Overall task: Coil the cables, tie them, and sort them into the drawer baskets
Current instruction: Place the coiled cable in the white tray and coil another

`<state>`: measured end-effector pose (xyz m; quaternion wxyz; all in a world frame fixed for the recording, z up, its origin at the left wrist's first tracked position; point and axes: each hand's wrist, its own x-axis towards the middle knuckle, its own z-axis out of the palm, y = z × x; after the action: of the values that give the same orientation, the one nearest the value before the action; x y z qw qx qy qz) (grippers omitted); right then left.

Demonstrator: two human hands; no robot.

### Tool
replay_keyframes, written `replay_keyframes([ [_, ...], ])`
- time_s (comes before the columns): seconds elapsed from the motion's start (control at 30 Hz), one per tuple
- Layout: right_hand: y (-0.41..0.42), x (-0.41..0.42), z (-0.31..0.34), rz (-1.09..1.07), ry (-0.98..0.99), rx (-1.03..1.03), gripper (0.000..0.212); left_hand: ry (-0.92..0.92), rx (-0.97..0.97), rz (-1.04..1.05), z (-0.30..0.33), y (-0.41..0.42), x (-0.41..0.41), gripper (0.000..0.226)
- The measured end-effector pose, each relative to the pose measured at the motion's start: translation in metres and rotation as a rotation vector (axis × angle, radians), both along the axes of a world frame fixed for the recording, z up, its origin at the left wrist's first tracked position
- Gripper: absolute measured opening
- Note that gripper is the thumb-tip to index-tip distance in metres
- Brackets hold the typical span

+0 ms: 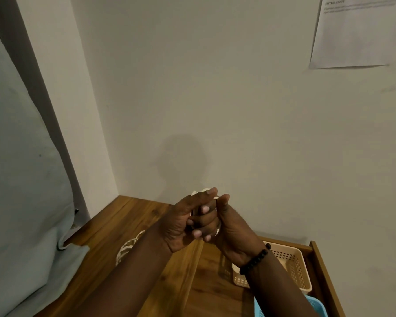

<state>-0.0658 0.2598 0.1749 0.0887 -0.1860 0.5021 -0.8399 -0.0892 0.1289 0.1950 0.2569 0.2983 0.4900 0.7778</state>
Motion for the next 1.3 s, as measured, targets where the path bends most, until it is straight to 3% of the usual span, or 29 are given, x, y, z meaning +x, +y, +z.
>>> replay_keyframes([
  [0.23,0.002,-0.01,-0.006,-0.265,0.102,0.048,0.035,-0.12,-0.028,-0.045,0.003,-0.002,-0.011,0.081],
  [0.4,-0.004,-0.012,-0.015,-0.388,0.102,0.111,0.024,-0.239,-0.102,0.025,0.013,0.001,-0.007,0.055],
  [0.57,-0.005,-0.008,-0.017,-0.397,0.134,0.169,0.035,-0.232,-0.184,0.046,0.016,-0.001,-0.002,0.071],
  [0.73,-0.003,-0.008,-0.019,-0.456,0.179,0.185,0.038,-0.241,-0.165,-0.079,0.017,-0.009,0.001,0.019],
  [0.97,0.002,-0.011,-0.009,-0.623,0.373,0.377,0.03,-0.235,-0.309,0.039,0.025,-0.025,0.001,0.023],
  [1.1,0.0,-0.014,-0.002,-0.729,0.402,0.417,0.034,-0.093,-0.381,0.362,0.024,-0.011,0.007,0.028],
  [1.2,-0.005,-0.015,0.001,-0.746,0.411,0.435,0.037,0.26,-0.685,0.758,0.014,0.007,0.018,0.02],
  [1.3,-0.01,-0.014,-0.005,-0.668,0.412,0.49,0.034,0.528,-0.717,0.959,0.002,0.014,0.021,0.019],
])
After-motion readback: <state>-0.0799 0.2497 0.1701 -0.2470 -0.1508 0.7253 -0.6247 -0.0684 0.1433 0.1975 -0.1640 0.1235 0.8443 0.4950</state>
